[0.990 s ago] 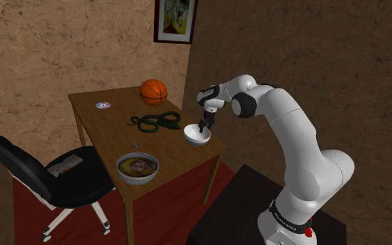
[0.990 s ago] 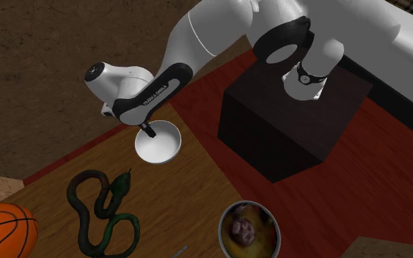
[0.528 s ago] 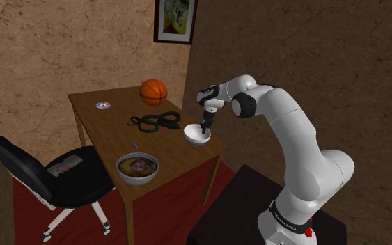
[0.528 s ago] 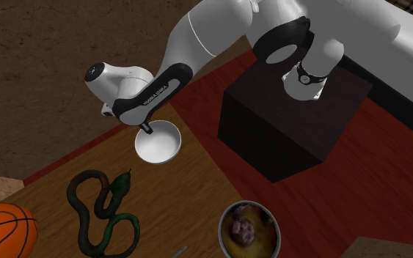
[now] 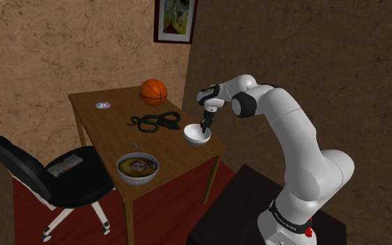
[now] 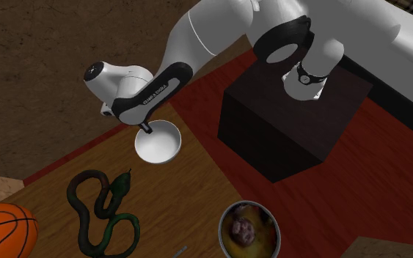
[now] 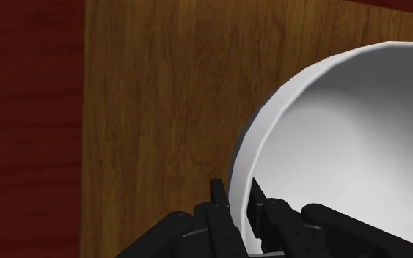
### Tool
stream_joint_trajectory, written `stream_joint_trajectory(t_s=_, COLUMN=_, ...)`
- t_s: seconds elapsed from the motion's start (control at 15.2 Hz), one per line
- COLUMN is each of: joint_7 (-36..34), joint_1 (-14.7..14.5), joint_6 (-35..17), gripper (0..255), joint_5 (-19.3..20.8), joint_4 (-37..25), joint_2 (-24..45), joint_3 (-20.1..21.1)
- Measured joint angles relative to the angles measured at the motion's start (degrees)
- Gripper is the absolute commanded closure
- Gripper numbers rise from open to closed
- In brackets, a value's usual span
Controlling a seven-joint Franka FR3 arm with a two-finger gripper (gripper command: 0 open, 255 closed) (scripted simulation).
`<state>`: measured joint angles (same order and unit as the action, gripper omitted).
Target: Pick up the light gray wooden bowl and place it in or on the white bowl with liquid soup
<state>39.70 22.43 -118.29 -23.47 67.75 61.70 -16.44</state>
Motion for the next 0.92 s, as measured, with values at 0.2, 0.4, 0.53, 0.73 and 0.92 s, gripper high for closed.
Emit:
stream_joint_trajectory(t_s=0.2, joint_7=-0.04, joint_1=-0.09, joint_6=0.95, gripper=255, joint_5=0.24, joint_4=0.48, joint_2=-1.32, joint_3=-0.26)
stream_joint_trajectory(t_s=0.4, joint_7=-0.24, joint_1=-0.41, joint_6=1.86, gripper=255, joint_5=0.5, joint_4=1.25, joint_2=-2.97, joint_3=-0.54)
stream_joint_trajectory(t_s=0.53, joint_7=-0.31, joint_1=-0.62, joint_6=2.51, gripper=255, joint_5=0.69, joint_4=1.93, joint_2=-4.29, joint_3=-0.77)
stream_joint_trajectory(t_s=0.73, joint_7=-0.45, joint_1=-0.86, joint_6=3.45, gripper=255, joint_5=0.96, joint_4=2.59, joint_2=-5.89, joint_3=-1.06)
stream_joint_trajectory(t_s=0.92, joint_7=-0.63, joint_1=-1.0, joint_6=4.75, gripper=255, joint_5=1.29, joint_4=2.83, joint_2=-7.43, joint_3=-1.38)
